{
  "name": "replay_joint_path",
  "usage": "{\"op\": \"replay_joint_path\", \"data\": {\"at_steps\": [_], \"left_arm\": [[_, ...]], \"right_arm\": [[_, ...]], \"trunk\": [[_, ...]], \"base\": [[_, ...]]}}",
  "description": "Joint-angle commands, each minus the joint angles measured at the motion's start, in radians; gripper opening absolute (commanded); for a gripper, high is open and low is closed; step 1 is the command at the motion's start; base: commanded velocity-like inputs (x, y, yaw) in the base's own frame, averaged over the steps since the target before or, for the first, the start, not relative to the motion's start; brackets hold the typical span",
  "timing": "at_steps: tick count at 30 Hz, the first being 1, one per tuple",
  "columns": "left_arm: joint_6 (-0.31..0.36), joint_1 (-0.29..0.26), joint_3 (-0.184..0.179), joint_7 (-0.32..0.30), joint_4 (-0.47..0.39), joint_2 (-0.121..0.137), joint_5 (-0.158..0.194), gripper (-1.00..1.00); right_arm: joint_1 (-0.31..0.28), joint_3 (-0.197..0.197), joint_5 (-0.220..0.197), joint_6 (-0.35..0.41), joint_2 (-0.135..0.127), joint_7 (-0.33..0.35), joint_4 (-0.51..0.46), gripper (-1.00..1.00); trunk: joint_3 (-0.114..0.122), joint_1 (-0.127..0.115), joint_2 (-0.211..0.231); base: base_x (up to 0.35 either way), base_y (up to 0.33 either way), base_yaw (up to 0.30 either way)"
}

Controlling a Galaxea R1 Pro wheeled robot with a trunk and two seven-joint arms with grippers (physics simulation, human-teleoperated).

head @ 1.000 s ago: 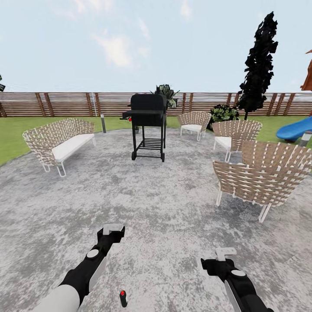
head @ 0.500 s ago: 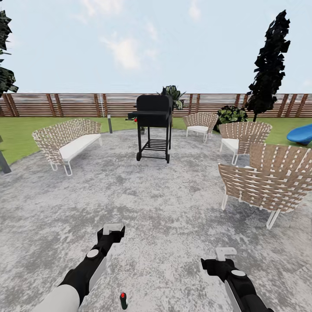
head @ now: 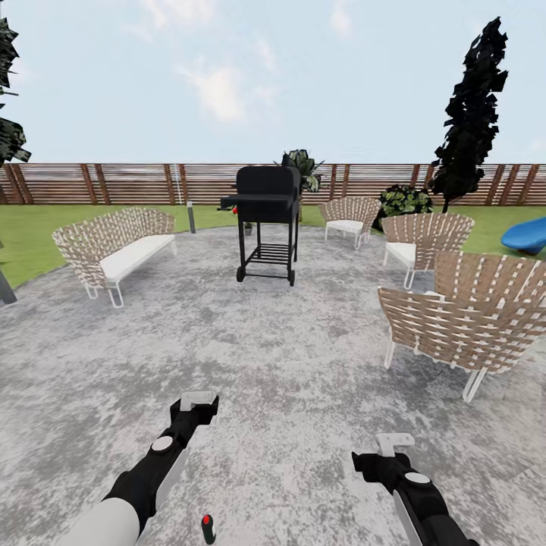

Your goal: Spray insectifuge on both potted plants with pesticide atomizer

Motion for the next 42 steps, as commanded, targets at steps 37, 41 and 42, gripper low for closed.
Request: {"op": "replay_joint_path", "data": {"at_steps": [37,41,42], "left_arm": [[-0.005,-0.001,-0.005,0.002,0.001,0.001,0.009,1.00],[-0.005,-0.001,-0.005,0.002,0.002,0.001,0.009,1.00],[-0.005,-0.001,-0.005,0.002,0.002,0.001,0.009,1.00]], "right_arm": [[0.001,0.003,0.003,0.005,0.000,0.000,0.000,1.00],[0.001,0.002,0.003,0.004,0.001,0.000,0.000,1.00],[0.001,0.002,0.003,0.005,0.001,0.000,0.000,1.00]], "trunk": [[-0.051,0.054,-0.098],[-0.064,0.069,-0.126],[-0.067,0.073,-0.133]], "base": [[0.016,-0.022,0.052],[0.000,0.000,0.000],[0.000,0.000,0.017]]}}
